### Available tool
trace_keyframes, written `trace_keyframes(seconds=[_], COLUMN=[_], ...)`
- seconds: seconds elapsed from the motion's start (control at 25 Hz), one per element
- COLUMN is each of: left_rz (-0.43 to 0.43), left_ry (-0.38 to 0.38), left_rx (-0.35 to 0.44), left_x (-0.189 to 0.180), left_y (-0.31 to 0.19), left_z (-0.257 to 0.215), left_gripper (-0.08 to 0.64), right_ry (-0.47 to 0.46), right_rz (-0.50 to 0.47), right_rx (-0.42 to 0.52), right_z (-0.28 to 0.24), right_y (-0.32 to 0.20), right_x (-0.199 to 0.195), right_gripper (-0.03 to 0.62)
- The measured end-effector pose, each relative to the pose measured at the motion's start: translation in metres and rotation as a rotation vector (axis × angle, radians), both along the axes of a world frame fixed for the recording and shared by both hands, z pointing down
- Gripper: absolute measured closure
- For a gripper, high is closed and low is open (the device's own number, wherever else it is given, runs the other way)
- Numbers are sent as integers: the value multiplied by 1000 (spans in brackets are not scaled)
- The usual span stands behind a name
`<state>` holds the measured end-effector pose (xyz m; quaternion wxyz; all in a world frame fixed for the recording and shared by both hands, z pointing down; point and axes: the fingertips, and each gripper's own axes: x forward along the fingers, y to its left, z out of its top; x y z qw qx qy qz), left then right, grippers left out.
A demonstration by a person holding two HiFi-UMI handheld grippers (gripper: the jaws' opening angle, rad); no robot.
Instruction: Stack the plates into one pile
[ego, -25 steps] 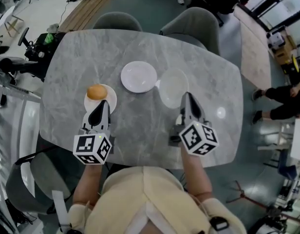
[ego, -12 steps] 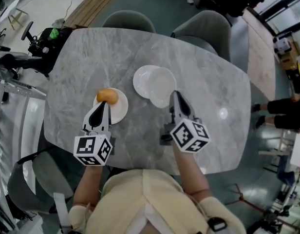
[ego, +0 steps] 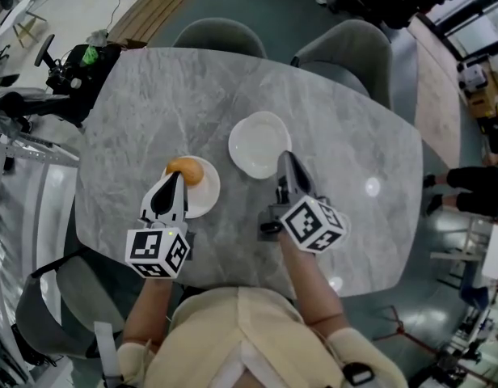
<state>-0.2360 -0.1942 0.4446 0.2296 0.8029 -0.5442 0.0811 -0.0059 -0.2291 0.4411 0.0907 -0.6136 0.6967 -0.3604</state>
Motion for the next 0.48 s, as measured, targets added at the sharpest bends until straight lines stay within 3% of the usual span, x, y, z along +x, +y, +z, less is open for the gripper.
trace_keyframes(seconds=[0.2, 0.48], left_rz=[7, 11], left_ry=[3, 0], left_rx=[-10, -9], left_x=[4, 3], left_y=[-5, -7], left_z=[5, 9], left_gripper=[557, 557], right_ry=[-34, 21], right_rz=[59, 132], right_rx=[-30, -79], right_z=[10, 32], right_y=[-2, -1], right_x=[12, 27], right_gripper=[580, 578])
